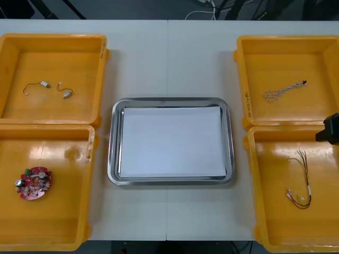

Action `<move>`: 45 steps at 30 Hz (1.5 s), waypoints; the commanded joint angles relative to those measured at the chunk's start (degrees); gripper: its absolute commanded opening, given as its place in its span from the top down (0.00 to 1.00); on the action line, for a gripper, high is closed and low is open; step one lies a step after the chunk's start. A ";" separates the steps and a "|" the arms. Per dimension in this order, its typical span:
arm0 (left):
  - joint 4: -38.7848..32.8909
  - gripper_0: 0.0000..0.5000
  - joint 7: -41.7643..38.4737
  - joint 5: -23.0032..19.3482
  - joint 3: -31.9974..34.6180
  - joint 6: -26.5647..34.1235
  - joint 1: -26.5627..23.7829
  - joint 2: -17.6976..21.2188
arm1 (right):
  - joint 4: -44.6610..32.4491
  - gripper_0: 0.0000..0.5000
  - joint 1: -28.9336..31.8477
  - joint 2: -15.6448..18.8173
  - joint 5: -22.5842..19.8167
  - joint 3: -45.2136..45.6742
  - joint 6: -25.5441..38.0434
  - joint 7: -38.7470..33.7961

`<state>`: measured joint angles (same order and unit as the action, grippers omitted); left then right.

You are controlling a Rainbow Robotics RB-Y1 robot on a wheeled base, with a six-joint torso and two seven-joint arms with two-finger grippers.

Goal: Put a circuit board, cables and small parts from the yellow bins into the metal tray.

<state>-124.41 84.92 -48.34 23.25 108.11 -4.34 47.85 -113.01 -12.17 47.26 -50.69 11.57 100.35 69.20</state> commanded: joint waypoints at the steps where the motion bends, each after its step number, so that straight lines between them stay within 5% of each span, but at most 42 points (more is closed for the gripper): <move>1: 0.39 0.00 -2.30 1.67 -2.51 -2.03 0.47 1.55 | -2.56 0.00 -0.31 0.81 0.60 3.28 -1.47 0.15; 12: 5.76 0.00 -3.27 -0.27 -2.86 -6.51 0.47 0.23 | -3.35 0.00 2.76 -0.24 2.09 3.37 -2.70 0.32; 33: 14.63 0.00 -3.79 1.14 -6.29 -12.93 0.47 -4.34 | -9.59 0.00 18.67 -0.51 3.50 3.37 -12.63 1.20; 45: 17.45 0.00 -3.79 2.81 -10.42 -16.18 0.56 -4.69 | -9.77 0.00 23.07 -5.25 5.78 2.05 -16.50 2.26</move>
<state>-107.23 84.85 -46.41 14.24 93.24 -4.34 43.94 -121.21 9.36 43.09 -46.24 13.01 84.66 69.21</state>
